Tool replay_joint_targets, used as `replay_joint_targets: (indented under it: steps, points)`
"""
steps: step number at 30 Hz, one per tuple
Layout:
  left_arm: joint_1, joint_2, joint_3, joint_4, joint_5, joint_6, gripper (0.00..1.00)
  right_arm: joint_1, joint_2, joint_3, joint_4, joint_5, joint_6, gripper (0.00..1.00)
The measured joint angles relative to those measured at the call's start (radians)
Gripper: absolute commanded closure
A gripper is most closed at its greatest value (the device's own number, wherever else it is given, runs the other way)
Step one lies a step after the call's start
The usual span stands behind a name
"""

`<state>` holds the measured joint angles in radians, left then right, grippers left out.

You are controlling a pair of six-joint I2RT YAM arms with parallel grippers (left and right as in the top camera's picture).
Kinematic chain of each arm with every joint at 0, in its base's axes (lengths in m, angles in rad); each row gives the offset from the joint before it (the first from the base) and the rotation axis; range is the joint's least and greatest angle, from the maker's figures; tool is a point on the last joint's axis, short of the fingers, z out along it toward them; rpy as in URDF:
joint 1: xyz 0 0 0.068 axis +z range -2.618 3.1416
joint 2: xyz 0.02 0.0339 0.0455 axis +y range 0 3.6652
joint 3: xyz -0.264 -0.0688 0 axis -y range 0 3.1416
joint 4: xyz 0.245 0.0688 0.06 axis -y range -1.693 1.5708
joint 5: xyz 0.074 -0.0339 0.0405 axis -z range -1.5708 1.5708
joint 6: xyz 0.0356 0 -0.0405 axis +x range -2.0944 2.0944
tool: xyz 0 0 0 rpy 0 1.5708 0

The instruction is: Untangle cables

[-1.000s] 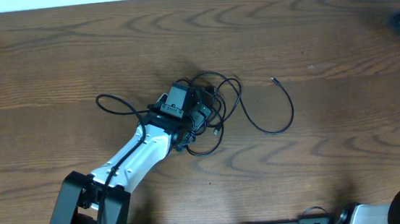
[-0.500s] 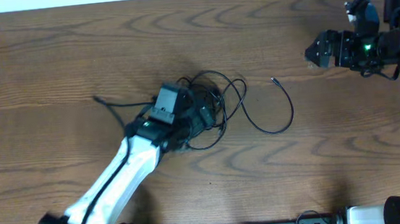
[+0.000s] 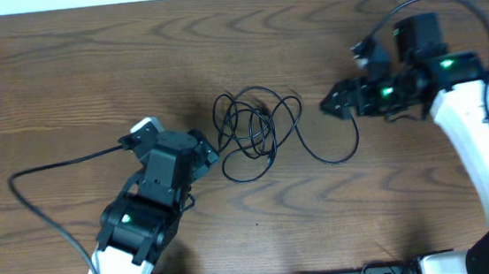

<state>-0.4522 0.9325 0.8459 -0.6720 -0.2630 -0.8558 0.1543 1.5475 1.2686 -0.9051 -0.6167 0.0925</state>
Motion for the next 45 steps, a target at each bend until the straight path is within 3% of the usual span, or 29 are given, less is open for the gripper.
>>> replay_joint_targets:
  steps: [6, 9, 12, 25, 28, 32, 33, 35, 39, 45]
  points:
    - [0.000, 0.005, 0.000, -0.006, -0.037, 0.000, 0.02, 0.163, 0.001, -0.171, 0.325, -0.063, 0.052, 0.41]
    - [0.000, 0.014, 0.000, -0.006, -0.043, 0.000, 0.02, 0.237, 0.001, -0.247, 0.510, -0.039, 0.107, 0.41]
    - [0.000, 0.023, 0.000, -0.005, -0.049, 0.000, 0.02, 0.304, 0.001, -0.305, 0.649, 0.029, 0.155, 0.48]
    - [0.000, 0.048, 0.000, -0.006, -0.054, 0.000, 0.02, 0.418, 0.007, -0.354, 0.917, 0.342, 0.240, 0.48]
    - [0.000, 0.048, 0.000, -0.006, -0.054, 0.000, 0.02, 0.418, 0.056, -0.353, 0.994, 0.352, 0.236, 0.59]
    - [0.000, 0.048, 0.000, -0.006, -0.055, 0.000, 0.02, 0.418, 0.158, -0.354, 1.056, 0.277, 0.234, 0.60]
    - [0.000, 0.048, 0.000, -0.006, -0.055, 0.000, 0.02, 0.419, 0.179, -0.354, 1.059, 0.245, 0.233, 0.67]
    - [0.000, 0.048, 0.000, -0.006, -0.055, 0.000, 0.02, 0.423, 0.201, -0.354, 1.049, 0.204, 0.231, 0.99]
    - [0.000, 0.048, 0.000, -0.006, -0.055, 0.000, 0.02, 0.423, 0.213, -0.354, 1.030, 0.098, 0.236, 0.99]
    - [0.000, 0.048, 0.000, -0.006, -0.056, 0.000, 0.02, 0.323, 0.161, -0.304, 1.188, -0.257, 0.246, 0.99]
